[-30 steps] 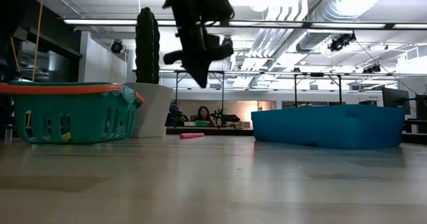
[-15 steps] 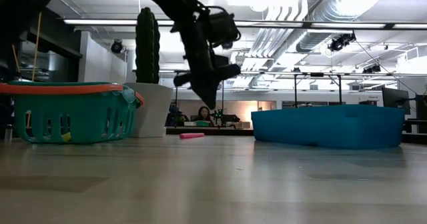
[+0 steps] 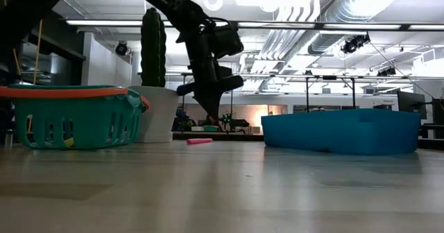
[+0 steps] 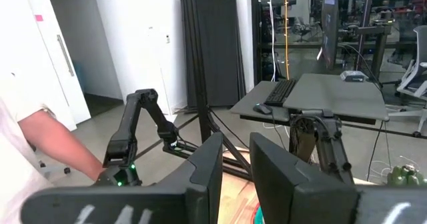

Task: Sort pens & pencils
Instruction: Adjust the potted plant on the table

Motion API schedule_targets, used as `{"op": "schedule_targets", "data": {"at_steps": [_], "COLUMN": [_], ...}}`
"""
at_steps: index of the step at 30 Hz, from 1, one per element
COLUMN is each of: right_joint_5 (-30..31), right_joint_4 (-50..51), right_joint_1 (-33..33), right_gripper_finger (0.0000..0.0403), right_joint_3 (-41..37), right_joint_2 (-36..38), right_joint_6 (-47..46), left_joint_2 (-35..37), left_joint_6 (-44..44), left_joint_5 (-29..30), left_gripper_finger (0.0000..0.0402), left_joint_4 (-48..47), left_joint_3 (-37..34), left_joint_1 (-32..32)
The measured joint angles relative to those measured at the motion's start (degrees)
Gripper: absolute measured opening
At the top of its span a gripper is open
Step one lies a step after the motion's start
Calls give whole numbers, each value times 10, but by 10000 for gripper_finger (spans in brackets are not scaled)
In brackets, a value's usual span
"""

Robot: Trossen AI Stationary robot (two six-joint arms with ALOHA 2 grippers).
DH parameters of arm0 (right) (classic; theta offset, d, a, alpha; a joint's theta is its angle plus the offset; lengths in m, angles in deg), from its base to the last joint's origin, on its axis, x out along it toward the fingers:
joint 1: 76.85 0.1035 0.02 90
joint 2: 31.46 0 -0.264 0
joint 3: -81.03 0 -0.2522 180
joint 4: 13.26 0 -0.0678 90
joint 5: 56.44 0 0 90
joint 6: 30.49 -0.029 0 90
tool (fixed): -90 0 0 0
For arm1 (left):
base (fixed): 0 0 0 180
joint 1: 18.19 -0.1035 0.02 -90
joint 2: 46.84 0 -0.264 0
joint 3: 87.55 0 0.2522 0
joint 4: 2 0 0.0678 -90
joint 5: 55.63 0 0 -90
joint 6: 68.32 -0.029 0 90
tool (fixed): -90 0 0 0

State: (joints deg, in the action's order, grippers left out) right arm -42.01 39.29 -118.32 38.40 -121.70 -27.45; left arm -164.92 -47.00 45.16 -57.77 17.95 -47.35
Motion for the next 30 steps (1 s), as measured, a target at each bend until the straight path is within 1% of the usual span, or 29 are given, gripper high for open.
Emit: {"op": "schedule_targets", "data": {"at_steps": [3, 7, 15, 23, 26, 30], "right_joint_5": [0, 0, 0, 0, 0, 0], "right_joint_4": [0, 0, 4, 4, 5, 5], "right_joint_1": [0, 0, 0, 0, -1, -1], "right_gripper_finger": [68, 68, 68, 68, 68, 68], "right_joint_3": [0, 0, 0, 0, 0, 0], "right_joint_2": [0, 0, 0, 0, 0, 0], "right_joint_6": [0, -1, 0, 0, 0, 0], "left_joint_2": [0, 0, -11, -12, -12, -12], "left_joint_6": [0, -4, -16, -17, -16, -16], "left_joint_5": [-3, -24, -9, -10, -24, -26], "left_gripper_finger": [3, 3, 3, 3, 3, 3], "left_joint_4": [0, 1, -1, -33, -48, -52], "left_joint_3": [0, 0, 1, 0, 0, 0], "left_joint_1": [-10, -21, -24, -41, -55, -60]}}
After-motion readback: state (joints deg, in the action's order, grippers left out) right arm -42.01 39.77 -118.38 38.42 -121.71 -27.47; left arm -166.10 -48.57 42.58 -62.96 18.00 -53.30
